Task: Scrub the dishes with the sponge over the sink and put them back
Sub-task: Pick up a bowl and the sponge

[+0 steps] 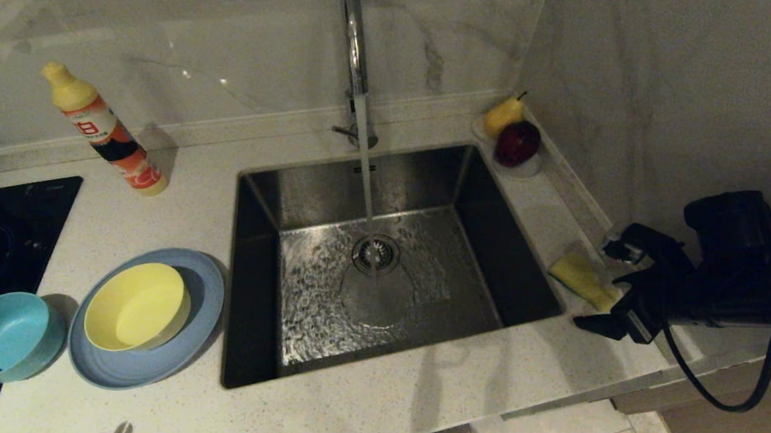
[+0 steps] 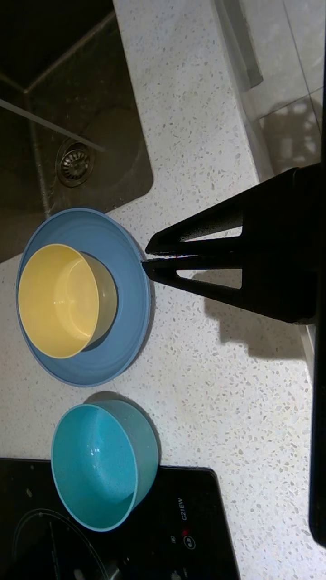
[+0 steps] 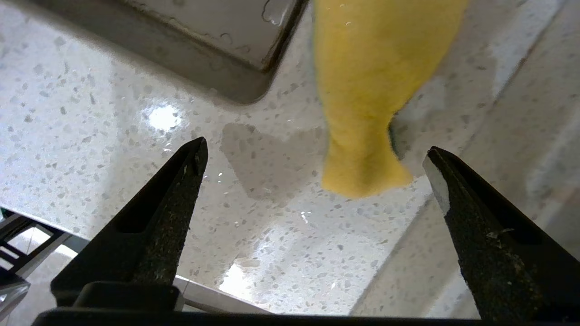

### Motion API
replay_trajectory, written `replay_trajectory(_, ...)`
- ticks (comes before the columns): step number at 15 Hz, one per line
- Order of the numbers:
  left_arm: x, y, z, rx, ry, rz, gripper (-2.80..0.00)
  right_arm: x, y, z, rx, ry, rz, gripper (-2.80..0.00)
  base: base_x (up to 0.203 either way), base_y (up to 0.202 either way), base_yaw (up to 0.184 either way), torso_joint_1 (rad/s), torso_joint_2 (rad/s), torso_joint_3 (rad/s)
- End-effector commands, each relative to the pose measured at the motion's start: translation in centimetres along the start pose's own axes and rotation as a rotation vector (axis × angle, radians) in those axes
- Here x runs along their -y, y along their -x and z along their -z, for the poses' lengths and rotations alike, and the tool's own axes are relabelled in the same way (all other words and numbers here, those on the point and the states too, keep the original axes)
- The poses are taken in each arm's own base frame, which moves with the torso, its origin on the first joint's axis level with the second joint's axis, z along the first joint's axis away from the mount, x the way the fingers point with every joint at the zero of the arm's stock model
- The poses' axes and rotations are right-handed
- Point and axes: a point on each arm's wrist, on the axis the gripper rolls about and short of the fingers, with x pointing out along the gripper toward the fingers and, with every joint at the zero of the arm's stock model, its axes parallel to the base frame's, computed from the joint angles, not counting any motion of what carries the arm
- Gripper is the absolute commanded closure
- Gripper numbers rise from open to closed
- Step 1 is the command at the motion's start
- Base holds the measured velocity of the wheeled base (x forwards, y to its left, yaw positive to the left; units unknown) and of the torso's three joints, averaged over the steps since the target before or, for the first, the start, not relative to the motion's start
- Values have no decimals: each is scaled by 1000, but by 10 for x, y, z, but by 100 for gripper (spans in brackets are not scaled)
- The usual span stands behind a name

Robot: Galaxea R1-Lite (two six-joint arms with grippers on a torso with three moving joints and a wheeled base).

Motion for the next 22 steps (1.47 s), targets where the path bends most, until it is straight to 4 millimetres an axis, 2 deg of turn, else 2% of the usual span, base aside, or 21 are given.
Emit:
replay_trajectory(1, 0, -2, 9, -29, -1, 0, 0, -2, 2, 1, 1, 6, -5, -280, 0, 0, 0, 0, 0, 0)
replay_trajectory(15, 0, -2, 9, -29, -1, 2, 0, -8, 7, 11, -6, 23, -35, -280, 0, 0, 0, 0, 0, 0)
replay_trajectory(20, 0, -2, 9, -29, -1, 2, 0, -8, 2, 14, -20, 23, -44, -280, 0, 0, 0, 0, 0, 0)
replay_trajectory(21, 0, -2, 9, -29, -1, 0, 0, -9, 2, 14, -21, 23, -45, 0, 0, 0, 0, 0, 0, 0)
replay_trajectory(22, 0, -2, 9, -29, -1, 2, 0, -9, 1, 15, -21, 21, -45, 0, 0, 0, 0, 0, 0, 0)
